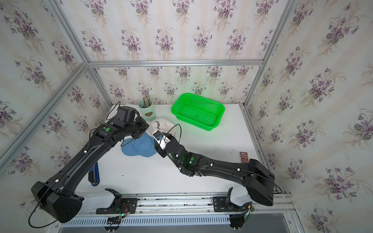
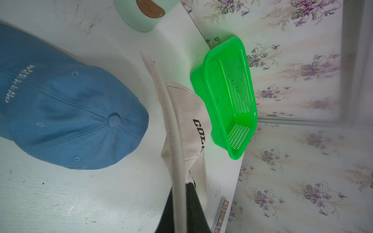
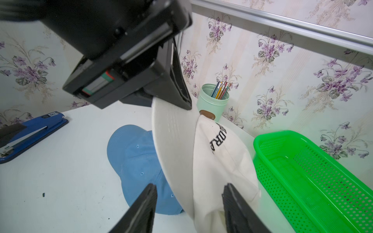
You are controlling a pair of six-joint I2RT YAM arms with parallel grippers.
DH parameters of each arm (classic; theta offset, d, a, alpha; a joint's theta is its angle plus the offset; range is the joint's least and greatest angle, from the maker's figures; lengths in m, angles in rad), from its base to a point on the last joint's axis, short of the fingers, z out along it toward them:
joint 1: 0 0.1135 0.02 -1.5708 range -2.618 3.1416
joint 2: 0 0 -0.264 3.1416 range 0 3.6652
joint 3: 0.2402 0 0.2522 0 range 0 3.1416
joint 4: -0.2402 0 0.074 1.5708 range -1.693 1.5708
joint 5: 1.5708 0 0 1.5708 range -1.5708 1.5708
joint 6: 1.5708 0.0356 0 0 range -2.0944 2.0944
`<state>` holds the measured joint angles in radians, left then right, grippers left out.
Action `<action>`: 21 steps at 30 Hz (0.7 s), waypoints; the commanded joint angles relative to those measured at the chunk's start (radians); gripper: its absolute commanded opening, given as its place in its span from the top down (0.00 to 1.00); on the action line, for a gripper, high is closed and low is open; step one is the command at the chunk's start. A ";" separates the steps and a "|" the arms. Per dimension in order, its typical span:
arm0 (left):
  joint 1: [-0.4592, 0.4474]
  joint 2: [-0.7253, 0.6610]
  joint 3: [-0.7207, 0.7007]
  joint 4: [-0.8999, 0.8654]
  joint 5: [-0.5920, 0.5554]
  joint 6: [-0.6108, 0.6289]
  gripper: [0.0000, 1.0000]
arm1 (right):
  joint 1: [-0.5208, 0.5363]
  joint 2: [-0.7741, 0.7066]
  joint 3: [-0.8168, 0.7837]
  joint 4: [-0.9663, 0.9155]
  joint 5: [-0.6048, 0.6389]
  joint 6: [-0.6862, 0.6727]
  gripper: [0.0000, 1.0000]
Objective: Turn the baseball cap inside out
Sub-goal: Turn over the baseball cap.
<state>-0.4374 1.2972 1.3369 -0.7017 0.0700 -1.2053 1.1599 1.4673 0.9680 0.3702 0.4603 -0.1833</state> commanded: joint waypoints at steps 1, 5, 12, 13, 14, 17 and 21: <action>-0.025 -0.004 0.002 0.012 -0.071 -0.010 1.00 | -0.001 0.017 0.027 0.026 0.039 -0.036 0.43; -0.030 -0.001 -0.008 0.020 -0.076 -0.025 1.00 | -0.001 0.026 0.028 0.038 0.032 -0.026 0.42; -0.034 -0.006 -0.019 0.030 -0.101 -0.027 1.00 | 0.000 -0.011 -0.009 0.061 -0.024 0.005 0.41; -0.033 -0.002 -0.017 0.029 -0.099 -0.027 1.00 | 0.001 -0.026 -0.025 0.075 -0.032 0.011 0.41; -0.033 0.000 -0.015 0.032 -0.098 -0.029 1.00 | 0.001 -0.033 -0.037 0.079 -0.036 0.013 0.40; -0.035 0.002 -0.016 0.044 -0.091 -0.039 1.00 | 0.001 -0.031 -0.041 0.066 -0.046 0.008 0.40; -0.045 0.012 -0.009 0.056 -0.070 -0.051 1.00 | 0.000 0.001 -0.024 0.072 -0.042 0.001 0.39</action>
<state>-0.4759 1.3041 1.3167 -0.6846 -0.0067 -1.2461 1.1599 1.4517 0.9318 0.4213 0.4263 -0.1833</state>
